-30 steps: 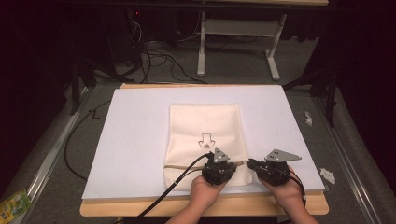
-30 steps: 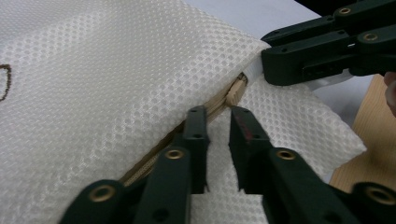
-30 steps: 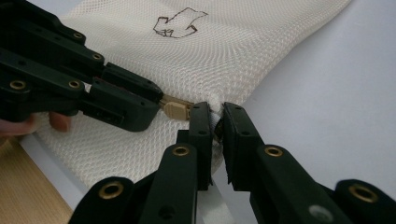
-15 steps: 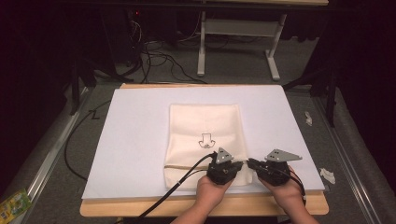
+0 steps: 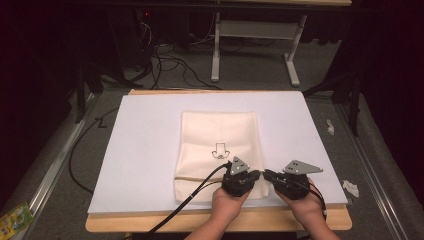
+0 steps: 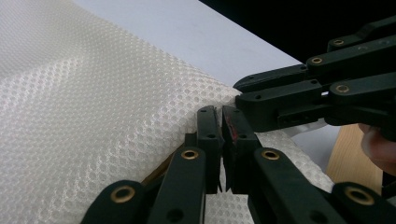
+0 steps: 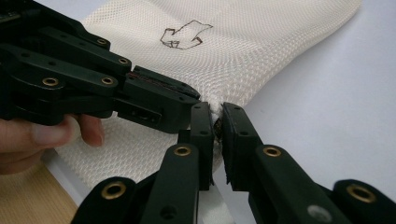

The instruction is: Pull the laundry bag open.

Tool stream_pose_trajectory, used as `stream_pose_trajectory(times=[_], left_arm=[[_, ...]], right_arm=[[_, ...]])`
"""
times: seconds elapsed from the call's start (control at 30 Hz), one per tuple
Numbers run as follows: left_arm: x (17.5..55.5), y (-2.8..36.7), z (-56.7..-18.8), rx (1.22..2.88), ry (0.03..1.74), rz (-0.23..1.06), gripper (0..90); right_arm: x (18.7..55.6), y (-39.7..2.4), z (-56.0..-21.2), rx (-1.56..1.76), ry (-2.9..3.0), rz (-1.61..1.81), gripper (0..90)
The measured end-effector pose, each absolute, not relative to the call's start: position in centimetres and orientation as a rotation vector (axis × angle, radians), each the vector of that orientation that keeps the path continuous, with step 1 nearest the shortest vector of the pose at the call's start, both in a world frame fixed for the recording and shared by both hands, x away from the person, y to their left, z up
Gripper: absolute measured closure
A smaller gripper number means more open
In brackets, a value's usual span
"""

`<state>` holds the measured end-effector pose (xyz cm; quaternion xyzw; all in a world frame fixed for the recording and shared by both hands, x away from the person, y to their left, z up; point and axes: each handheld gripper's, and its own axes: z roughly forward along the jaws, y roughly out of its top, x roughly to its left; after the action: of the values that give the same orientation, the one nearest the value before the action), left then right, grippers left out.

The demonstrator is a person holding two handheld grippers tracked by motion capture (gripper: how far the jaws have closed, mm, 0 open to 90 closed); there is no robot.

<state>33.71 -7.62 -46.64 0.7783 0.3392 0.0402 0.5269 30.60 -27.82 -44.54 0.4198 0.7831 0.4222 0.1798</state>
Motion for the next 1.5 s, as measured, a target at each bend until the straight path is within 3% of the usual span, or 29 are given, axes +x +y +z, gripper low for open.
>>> stream_pose_trajectory(times=[0.43, 0.5, 0.57, 0.7, 0.83, 1.1, 1.17, 1.33, 1.5], left_arm=[[33.7, -6.8, -46.6, 1.841, 0.858, 0.053, 87.7], [33.8, -6.4, -46.7, 1.841, 0.899, 0.102, 87.8], [34.8, -4.6, -47.4, 1.784, 0.988, 0.033, 87.8], [34.9, -2.8, -47.5, 1.782, 1.004, 0.033, 87.6], [34.5, -1.2, -47.1, 1.855, 1.002, 0.124, 87.6], [35.6, 8.6, -46.8, 1.896, 1.184, 0.224, 87.6], [35.8, 11.0, -46.6, 1.902, 1.177, 0.155, 87.6], [34.8, 11.8, -46.4, 1.968, 1.119, 0.236, 87.1], [34.4, 12.1, -46.6, 1.95, 1.058, 0.265, 83.8]], right_arm=[[30.7, -27.9, -44.4, 1.213, 2.234, 1.188, 85.7], [30.7, -27.9, -44.3, 1.22, 2.217, 1.184, 86.2], [30.7, -28.9, -44.0, 1.255, 2.171, 1.206, 86.2], [30.9, -31.0, -44.2, 1.33, 2.137, 1.252, 85.9], [30.8, -29.9, -44.5, 1.273, 2.176, 1.203, 86.0], [31.2, -33.4, -44.7, 1.405, 2.053, 1.141, 86.0], [31.3, -34.2, -44.9, 1.425, 2.054, 1.158, 85.2], [31.2, -31.7, -45.3, 1.353, 2.109, 1.068, 84.8], [31.2, -32.5, -45.7, 1.373, 2.111, 1.088, 82.1]])
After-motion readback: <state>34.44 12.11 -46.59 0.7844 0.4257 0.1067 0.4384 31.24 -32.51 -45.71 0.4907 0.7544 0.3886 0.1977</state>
